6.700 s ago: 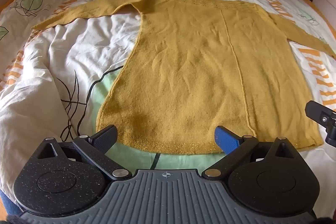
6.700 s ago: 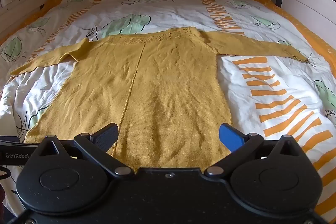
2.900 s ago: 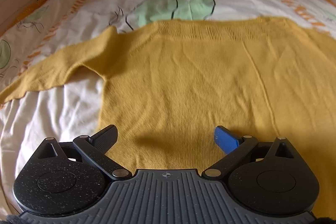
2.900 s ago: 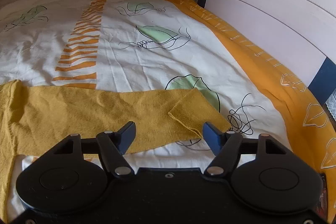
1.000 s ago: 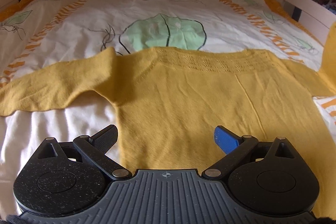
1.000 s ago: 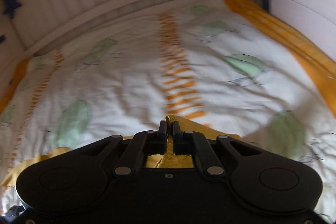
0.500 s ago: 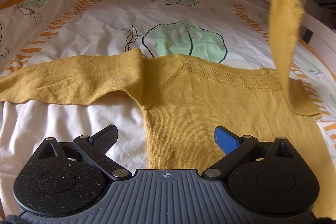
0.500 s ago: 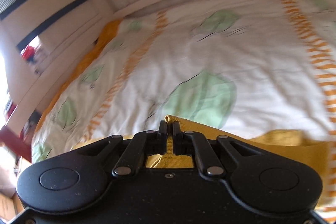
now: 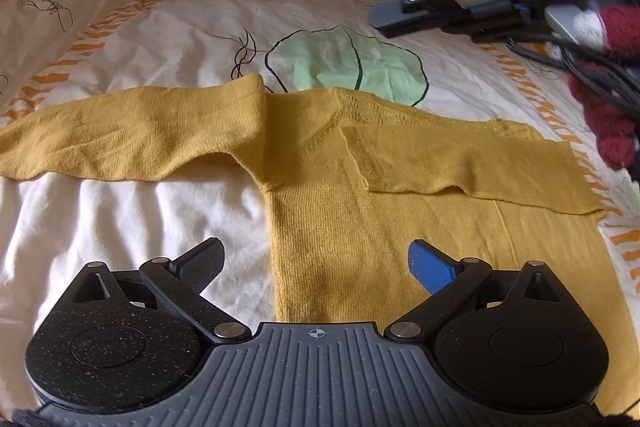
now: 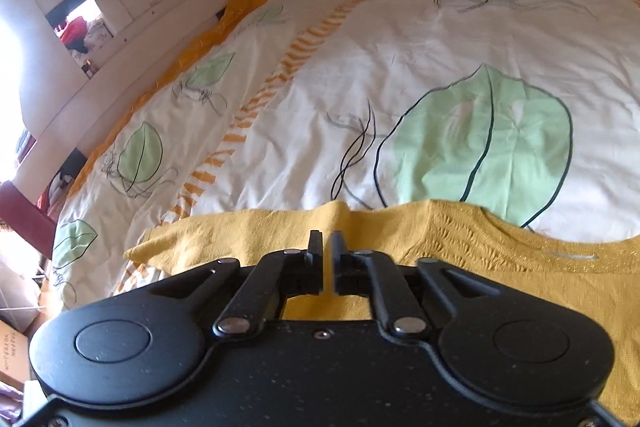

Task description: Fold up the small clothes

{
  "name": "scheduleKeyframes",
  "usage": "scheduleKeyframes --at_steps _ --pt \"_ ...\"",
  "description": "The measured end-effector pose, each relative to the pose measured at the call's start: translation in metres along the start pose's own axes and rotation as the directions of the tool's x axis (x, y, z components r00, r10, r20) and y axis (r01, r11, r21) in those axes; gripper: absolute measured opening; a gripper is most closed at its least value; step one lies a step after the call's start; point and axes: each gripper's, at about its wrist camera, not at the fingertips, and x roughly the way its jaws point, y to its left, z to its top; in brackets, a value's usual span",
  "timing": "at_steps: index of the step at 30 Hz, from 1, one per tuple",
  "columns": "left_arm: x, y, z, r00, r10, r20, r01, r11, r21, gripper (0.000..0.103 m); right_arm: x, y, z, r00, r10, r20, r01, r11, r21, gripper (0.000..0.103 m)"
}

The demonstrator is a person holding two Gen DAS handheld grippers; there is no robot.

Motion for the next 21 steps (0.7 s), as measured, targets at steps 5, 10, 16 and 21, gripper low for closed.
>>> scheduleKeyframes --at_steps 5,10,16,21 --pt "-0.001 0.001 0.0 1.0 -0.016 0.017 0.016 1.0 -0.023 0.1 -0.022 -0.03 -0.029 0.995 -0.088 0.039 0.087 0.996 0.032 0.063" --pt "0.004 0.004 -0.003 0.989 -0.143 0.035 0.144 0.988 -0.053 0.1 -0.062 -0.082 -0.074 0.979 -0.198 0.045 0.193 0.977 0.085 0.076" --pt "0.012 -0.004 -0.005 0.989 -0.145 0.042 0.146 0.989 -0.03 0.1 -0.116 -0.142 -0.114 0.947 -0.302 0.11 0.279 0.942 0.187 0.095" --pt "0.019 -0.008 0.007 0.991 -0.13 0.023 0.131 0.99 -0.053 0.1 -0.144 -0.169 -0.126 0.925 -0.336 0.177 0.303 0.934 0.191 0.098"
